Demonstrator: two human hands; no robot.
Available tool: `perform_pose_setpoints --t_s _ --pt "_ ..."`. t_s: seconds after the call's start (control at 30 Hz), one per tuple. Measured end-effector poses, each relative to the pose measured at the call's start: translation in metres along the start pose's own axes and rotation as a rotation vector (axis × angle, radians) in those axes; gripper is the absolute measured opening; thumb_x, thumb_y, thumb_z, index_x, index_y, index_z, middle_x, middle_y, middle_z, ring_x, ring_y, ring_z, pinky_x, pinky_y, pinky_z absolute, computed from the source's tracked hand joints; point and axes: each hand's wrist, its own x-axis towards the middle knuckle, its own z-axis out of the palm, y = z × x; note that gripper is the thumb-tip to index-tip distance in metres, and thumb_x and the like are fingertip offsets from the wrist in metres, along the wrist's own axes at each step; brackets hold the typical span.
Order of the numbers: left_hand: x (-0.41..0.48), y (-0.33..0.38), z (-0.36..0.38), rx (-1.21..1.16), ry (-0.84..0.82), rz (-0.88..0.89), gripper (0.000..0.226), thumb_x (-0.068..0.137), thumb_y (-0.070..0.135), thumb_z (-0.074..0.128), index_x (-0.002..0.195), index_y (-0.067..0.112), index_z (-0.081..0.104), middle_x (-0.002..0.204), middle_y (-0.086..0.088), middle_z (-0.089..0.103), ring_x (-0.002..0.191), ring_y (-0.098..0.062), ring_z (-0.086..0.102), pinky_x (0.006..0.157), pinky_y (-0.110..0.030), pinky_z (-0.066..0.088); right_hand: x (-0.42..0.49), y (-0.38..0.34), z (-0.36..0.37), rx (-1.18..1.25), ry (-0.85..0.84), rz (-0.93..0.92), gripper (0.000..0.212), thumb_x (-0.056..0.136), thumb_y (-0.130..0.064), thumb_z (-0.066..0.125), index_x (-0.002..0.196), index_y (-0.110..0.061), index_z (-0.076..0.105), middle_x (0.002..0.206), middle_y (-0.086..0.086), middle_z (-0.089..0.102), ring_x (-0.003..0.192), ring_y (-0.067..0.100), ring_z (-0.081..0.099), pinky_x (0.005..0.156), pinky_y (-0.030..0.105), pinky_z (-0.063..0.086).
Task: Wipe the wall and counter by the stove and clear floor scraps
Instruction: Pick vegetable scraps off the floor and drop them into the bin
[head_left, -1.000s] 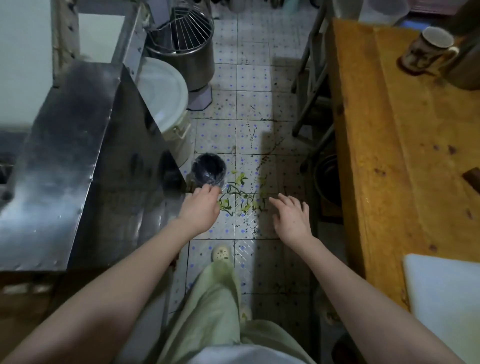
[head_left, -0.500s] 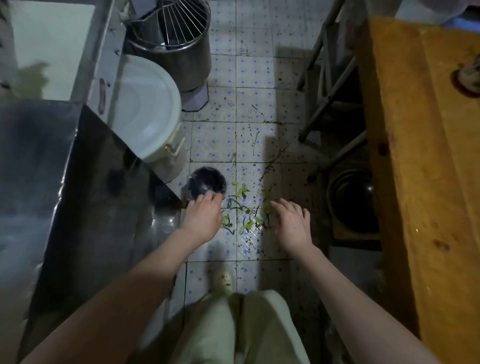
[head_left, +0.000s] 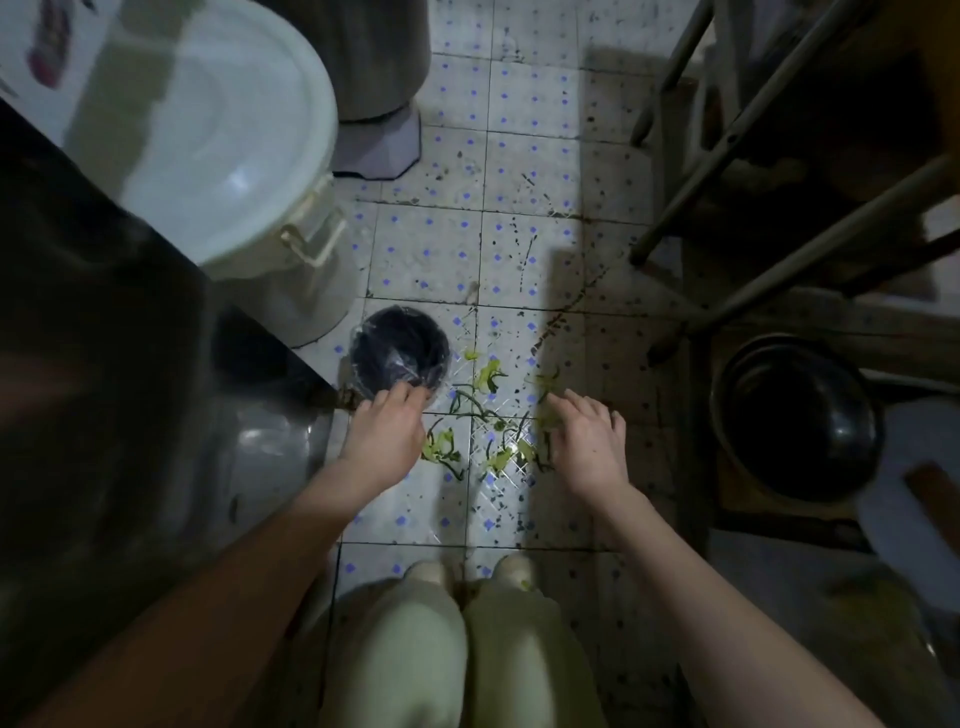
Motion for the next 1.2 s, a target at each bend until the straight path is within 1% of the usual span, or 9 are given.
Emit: perform_pose_setpoints --t_s 0.13,0.2,0.33,0.53,0.7,0.87,1.0,1.1,1.2 --pt "0.028 -0.011 0.075 0.009 0.013 0.014 0.037 0.09 0.013 0.044 0.127 0.014 0.046 0.117 -0.01 0.053 0.106 -0.029 0.052 0.088 -0.04 0.039 0.037 0.023 0.067 -0.005 0.027 -0.027 0.051 0.09 -0.009 0.048 0.139 -0.024 0.041 0.148 0.003 0.038 0.138 0.023 0.029 0.115 0.05 0.012" --pt "0.042 -0.02 0.116 0.016 0.02 0.023 0.038 0.09 0.013 0.044 0.128 0.016 0.044 0.119 -0.007 0.051 0.108 -0.026 0.051 0.088 -0.037 0.037 0.06 0.034 0.103 -0.011 0.042 -0.029 0.053 0.09 -0.007 0.048 0.139 -0.024 0.041 0.148 0.003 0.039 0.138 0.023 0.029 0.115 0.05 0.01" --pt "0.071 -0.043 0.193 -0.064 0.024 0.032 0.04 0.092 0.014 0.043 0.131 0.017 0.044 0.127 -0.005 0.048 0.115 -0.025 0.048 0.095 -0.038 0.037 0.104 0.053 0.173 -0.024 0.026 -0.068 0.055 0.09 -0.006 0.046 0.141 -0.025 0.039 0.149 0.001 0.037 0.138 0.021 0.027 0.117 0.05 0.01" --pt "0.107 -0.072 0.28 -0.073 0.049 0.054 0.038 0.09 0.015 0.044 0.128 0.018 0.046 0.125 -0.005 0.052 0.113 -0.025 0.051 0.094 -0.038 0.038 0.147 0.088 0.248 -0.095 0.03 -0.124 0.056 0.09 -0.007 0.047 0.142 -0.025 0.036 0.149 0.002 0.037 0.138 0.022 0.028 0.115 0.051 0.011" --pt "0.134 -0.09 0.328 -0.031 0.048 0.029 0.037 0.09 0.017 0.044 0.127 0.019 0.047 0.121 -0.006 0.052 0.111 -0.027 0.052 0.092 -0.039 0.04 0.173 0.102 0.289 -0.136 0.033 -0.181 0.055 0.091 -0.011 0.048 0.142 -0.026 0.036 0.148 0.001 0.038 0.137 0.021 0.03 0.114 0.048 0.014" --pt "0.156 -0.096 0.367 0.047 0.053 0.055 0.033 0.09 0.017 0.045 0.123 0.02 0.048 0.118 -0.005 0.052 0.109 -0.026 0.051 0.09 -0.04 0.038 0.198 0.114 0.314 -0.188 0.048 -0.244 0.053 0.092 -0.015 0.047 0.142 -0.028 0.035 0.149 0.0 0.038 0.136 0.021 0.033 0.114 0.048 0.02" --pt "0.165 -0.101 0.392 0.087 0.051 0.079 0.032 0.093 0.016 0.042 0.124 0.023 0.046 0.12 -0.003 0.052 0.107 -0.023 0.053 0.091 -0.035 0.037 0.212 0.118 0.333 -0.133 0.064 -0.248 0.052 0.093 -0.015 0.047 0.142 -0.028 0.036 0.148 -0.001 0.039 0.136 0.02 0.032 0.114 0.048 0.02" --pt "0.164 -0.108 0.402 0.109 0.036 0.099 0.038 0.093 0.013 0.041 0.129 0.023 0.042 0.126 -0.001 0.049 0.112 -0.022 0.051 0.095 -0.033 0.035 0.216 0.12 0.348 -0.139 0.036 -0.282 0.052 0.092 -0.012 0.046 0.142 -0.026 0.037 0.147 0.0 0.039 0.136 0.022 0.032 0.112 0.047 0.021" --pt "0.166 -0.114 0.413 0.193 0.009 0.184 0.047 0.087 0.008 0.045 0.132 0.021 0.038 0.13 -0.004 0.045 0.117 -0.024 0.046 0.095 -0.035 0.037 0.215 0.122 0.363 -0.115 0.037 -0.274 0.053 0.09 -0.012 0.047 0.141 -0.026 0.039 0.147 0.002 0.04 0.135 0.024 0.034 0.11 0.048 0.023"
